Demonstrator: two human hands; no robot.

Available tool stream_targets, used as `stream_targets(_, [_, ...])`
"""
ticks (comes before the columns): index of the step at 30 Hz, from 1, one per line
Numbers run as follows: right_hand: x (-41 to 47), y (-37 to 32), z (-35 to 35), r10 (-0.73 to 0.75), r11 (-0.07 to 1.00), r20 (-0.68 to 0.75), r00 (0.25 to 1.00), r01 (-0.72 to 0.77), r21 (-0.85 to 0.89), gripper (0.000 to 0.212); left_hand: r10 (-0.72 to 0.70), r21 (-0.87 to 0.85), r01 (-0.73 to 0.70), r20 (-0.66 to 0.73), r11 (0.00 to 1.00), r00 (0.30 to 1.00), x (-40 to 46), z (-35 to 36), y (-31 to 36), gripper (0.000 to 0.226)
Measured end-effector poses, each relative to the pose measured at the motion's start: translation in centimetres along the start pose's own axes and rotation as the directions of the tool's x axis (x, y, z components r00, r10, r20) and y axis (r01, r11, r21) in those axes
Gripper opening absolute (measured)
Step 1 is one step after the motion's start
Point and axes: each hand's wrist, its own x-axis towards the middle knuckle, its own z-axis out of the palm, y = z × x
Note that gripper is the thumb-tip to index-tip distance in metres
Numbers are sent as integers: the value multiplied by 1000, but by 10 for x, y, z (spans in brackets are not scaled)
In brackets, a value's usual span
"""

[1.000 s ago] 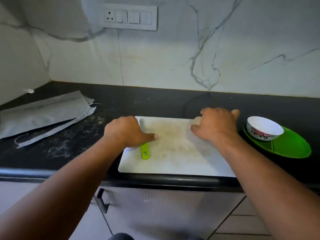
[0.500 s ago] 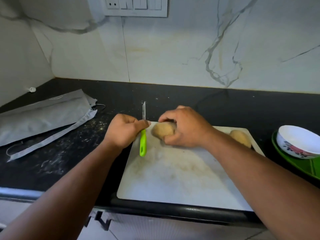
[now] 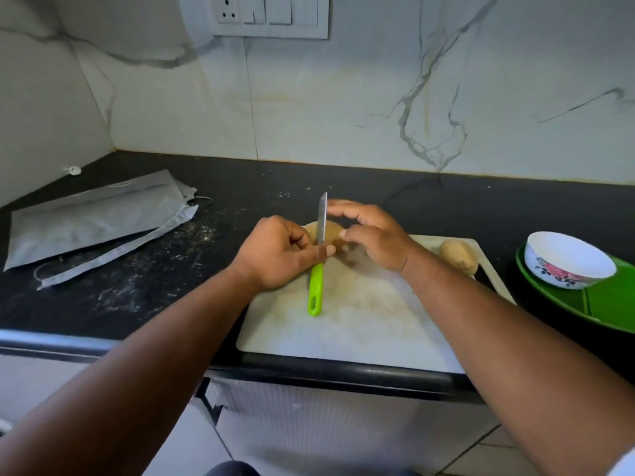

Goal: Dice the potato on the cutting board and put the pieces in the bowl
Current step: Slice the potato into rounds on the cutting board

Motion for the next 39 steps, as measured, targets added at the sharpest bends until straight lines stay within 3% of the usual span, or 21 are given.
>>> stream_targets(3, [-4, -9, 4, -35, 998, -106, 994, 30, -50, 37, 106, 174, -98, -34, 980, 994, 4, 3, 12, 52])
stream_targets(6, [-3, -13, 6, -17, 995, -279, 960, -12, -101, 33, 176, 207, -162, -54, 965, 983, 6, 3, 17, 54])
stream_targets(9, [-10, -34, -4, 187, 968, -355, 916, -110, 226, 25, 256, 101, -243, -140, 965, 957, 14, -3, 18, 56])
stream_targets(11, [-17, -46, -14, 253, 937, -329, 910, -146, 316, 25, 220, 44, -216, -130, 975, 967, 29, -6, 19, 53])
stream_targets(13, [-22, -48, -21, 251, 957, -349, 903, -178, 227, 29, 96, -1, -96, 72, 995, 993, 44, -4, 19, 59])
stream_targets(15, [-27, -50, -21, 294, 956, -364, 884, -268, 123, 30, -8, -39, 20, 280, 999, 960, 46, 6, 13, 60])
stream_targets(16, [-30, -49, -19, 327, 945, -345, 880, -308, 109, 25, -9, -25, 18, 306, 1000, 952, 44, 11, 7, 60])
stream_targets(18, [-45, -51, -12, 383, 924, -265, 885, -366, 114, 11, 25, 15, -30, 274, 999, 961, 39, 19, -3, 59])
stream_targets(21, [-80, -50, 0, 350, 937, -172, 921, -343, 69, 25, 44, -7, -44, 231, 999, 972, 35, 19, -7, 58])
stream_targets(25, [-105, -50, 14, 295, 947, -266, 918, -318, -47, 33, 60, 19, -66, 229, 998, 972, 31, 17, -9, 59])
stream_targets(27, [-95, -45, 18, 337, 931, -315, 887, -363, -26, 36, 59, 34, -69, 228, 997, 972, 31, 14, -12, 61])
stream_targets(31, [-69, -36, 14, 324, 903, -348, 880, -397, -162, 36, 28, 73, -42, 184, 996, 983, 39, 7, -15, 72])
stream_targets(35, [-53, -34, 2, 304, 918, -320, 897, -366, -155, 25, 26, -39, -17, 236, 999, 971, 45, -2, -26, 57])
stream_targets(37, [-51, -37, -4, 203, 922, -297, 933, -285, -263, 31, 40, -59, -26, 252, 998, 967, 44, -8, -33, 53])
stream_targets(39, [-52, -40, -7, 114, 838, -279, 954, -243, -488, 40, 48, -101, -26, 219, 995, 974, 43, -9, -37, 56])
